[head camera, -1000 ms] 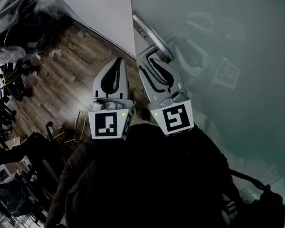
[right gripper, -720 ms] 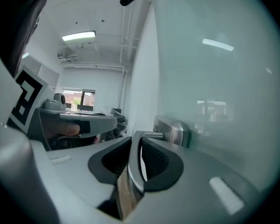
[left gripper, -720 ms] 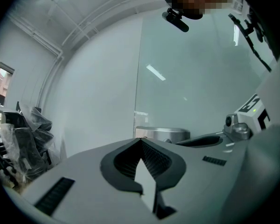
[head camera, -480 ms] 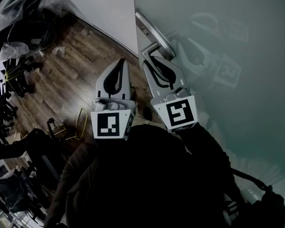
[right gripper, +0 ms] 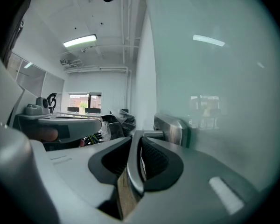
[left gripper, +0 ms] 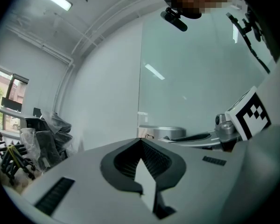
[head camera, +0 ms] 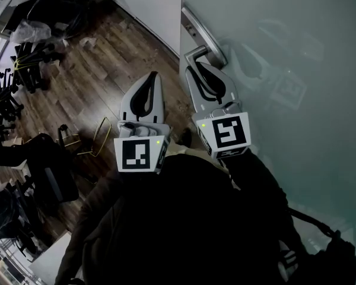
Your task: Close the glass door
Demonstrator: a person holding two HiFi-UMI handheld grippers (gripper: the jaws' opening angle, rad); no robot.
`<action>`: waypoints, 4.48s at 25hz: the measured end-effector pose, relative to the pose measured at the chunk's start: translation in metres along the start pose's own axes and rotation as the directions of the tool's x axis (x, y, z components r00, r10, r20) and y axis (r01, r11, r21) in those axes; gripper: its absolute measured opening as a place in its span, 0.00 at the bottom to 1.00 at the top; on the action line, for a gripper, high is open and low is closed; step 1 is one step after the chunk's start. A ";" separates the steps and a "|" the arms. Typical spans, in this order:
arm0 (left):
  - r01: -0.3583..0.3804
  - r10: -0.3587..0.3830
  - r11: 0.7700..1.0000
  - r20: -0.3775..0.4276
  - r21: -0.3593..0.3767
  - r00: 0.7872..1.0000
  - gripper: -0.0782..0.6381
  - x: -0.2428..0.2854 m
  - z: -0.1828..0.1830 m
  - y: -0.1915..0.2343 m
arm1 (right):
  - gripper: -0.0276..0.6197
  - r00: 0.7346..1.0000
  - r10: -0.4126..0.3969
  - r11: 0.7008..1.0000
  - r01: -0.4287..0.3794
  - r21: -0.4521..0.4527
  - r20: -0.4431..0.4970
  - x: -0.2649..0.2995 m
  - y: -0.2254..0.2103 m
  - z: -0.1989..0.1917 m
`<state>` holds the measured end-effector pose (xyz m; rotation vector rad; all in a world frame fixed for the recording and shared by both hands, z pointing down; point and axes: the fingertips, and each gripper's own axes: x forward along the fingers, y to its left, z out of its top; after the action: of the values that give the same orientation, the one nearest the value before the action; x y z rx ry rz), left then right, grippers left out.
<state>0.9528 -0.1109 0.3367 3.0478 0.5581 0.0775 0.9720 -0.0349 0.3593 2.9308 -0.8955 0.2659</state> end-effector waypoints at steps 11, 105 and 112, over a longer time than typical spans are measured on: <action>-0.086 0.086 0.996 0.020 -0.016 0.996 0.10 -0.096 0.000 0.040 | 0.15 0.993 0.119 0.993 -0.119 0.003 -0.002 -0.011 0.086 -0.007; -0.760 0.763 0.647 0.050 -0.070 0.645 0.10 -0.804 -0.039 -0.071 | 0.15 0.578 0.811 0.563 -0.814 -0.143 -0.091 -0.372 0.641 -0.071; -0.763 0.766 0.643 0.042 -0.058 0.642 0.10 -0.842 -0.045 -0.093 | 0.15 0.516 0.853 0.501 -0.853 -0.150 -0.084 -0.422 0.672 -0.078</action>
<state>0.1310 -0.3217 0.3424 2.9786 -0.7788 0.0119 0.2405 -0.3516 0.3668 2.0458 -2.1940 0.1967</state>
